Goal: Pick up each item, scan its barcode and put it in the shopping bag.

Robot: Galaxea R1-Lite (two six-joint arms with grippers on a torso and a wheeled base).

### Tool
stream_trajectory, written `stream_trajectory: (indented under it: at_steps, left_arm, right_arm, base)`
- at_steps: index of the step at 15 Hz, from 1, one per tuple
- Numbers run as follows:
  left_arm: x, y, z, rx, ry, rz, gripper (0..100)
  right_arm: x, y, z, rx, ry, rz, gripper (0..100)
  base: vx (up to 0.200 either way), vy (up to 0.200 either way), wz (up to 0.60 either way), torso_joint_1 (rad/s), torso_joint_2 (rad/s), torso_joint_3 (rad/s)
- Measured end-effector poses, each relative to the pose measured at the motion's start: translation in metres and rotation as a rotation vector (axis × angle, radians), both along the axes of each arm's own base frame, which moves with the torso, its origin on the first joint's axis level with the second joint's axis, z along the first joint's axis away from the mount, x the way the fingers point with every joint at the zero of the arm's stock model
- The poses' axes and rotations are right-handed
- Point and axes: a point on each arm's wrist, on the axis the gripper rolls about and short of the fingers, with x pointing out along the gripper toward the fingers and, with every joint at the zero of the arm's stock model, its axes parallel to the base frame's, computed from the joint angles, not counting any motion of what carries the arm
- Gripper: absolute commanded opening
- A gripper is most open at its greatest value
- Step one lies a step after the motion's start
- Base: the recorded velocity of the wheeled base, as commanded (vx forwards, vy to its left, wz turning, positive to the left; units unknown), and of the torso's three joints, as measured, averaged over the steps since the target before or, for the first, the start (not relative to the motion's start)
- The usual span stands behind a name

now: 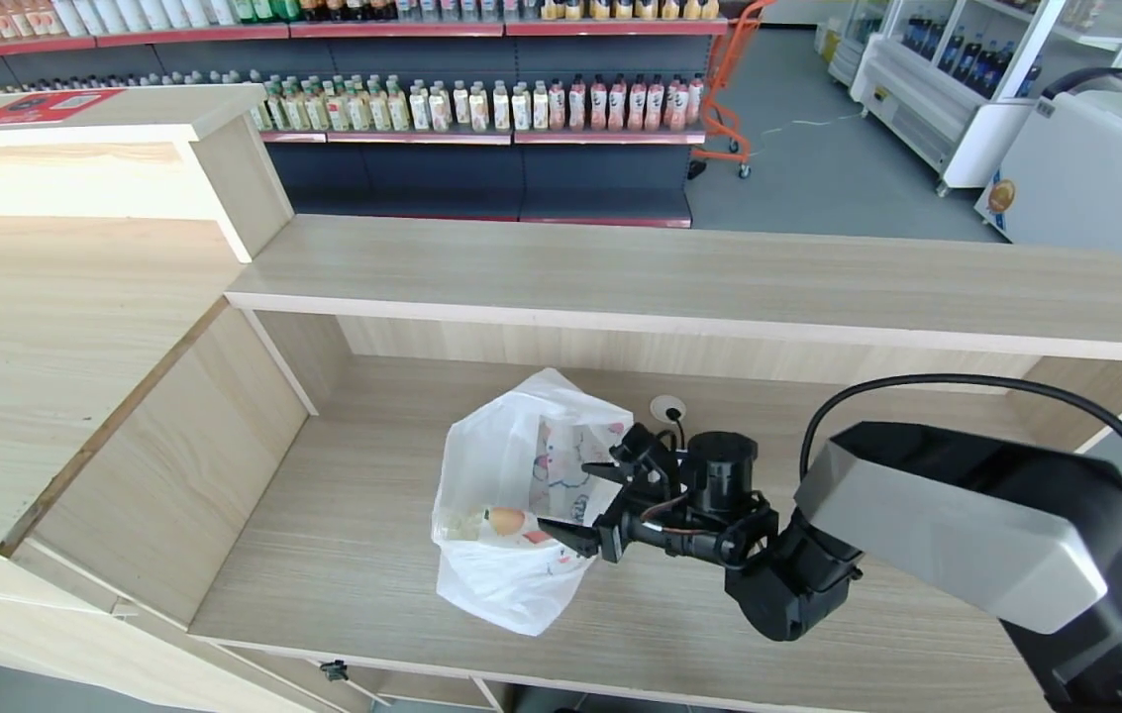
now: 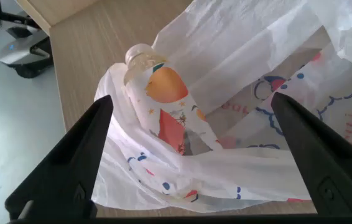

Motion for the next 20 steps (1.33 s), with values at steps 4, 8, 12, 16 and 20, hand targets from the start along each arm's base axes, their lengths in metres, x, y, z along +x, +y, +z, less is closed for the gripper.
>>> stream_trajectory:
  at_steps: [4, 8, 12, 16, 20]
  left_arm:
    - [0.000, 0.000, 0.000, 0.000, 0.000, 0.000, 100]
    - [0.000, 0.000, 0.000, 0.000, 0.001, 0.000, 100]
    - [0.000, 0.000, 0.000, 0.000, 0.001, 0.000, 100]
    - [0.000, 0.000, 0.000, 0.000, 0.000, 0.000, 100]
    - [0.000, 0.000, 0.000, 0.000, 0.000, 0.000, 100]
  right_arm:
    - [-0.018, -0.033, 0.033, 0.100, 0.189, -0.077, 100]
    - [-0.045, -0.092, 0.067, 0.133, 0.246, -0.195, 100]
    - [-0.089, -0.142, 0.117, 0.150, 0.249, -0.295, 100]
    - [-0.159, -0.200, 0.159, 0.049, 0.335, -0.589, 100]
    - [-0.212, -0.266, 0.172, -0.153, 0.391, -1.132, 100]
  base:
    - [0.000, 0.000, 0.00, 0.000, 0.00, 0.000]
    - [0.000, 0.000, 0.00, 0.000, 0.00, 0.000]
    - [0.000, 0.000, 0.00, 0.000, 0.00, 0.000]
    - [0.000, 0.000, 0.00, 0.000, 0.00, 0.000]
    - [0.000, 0.000, 0.00, 0.000, 0.00, 0.000]
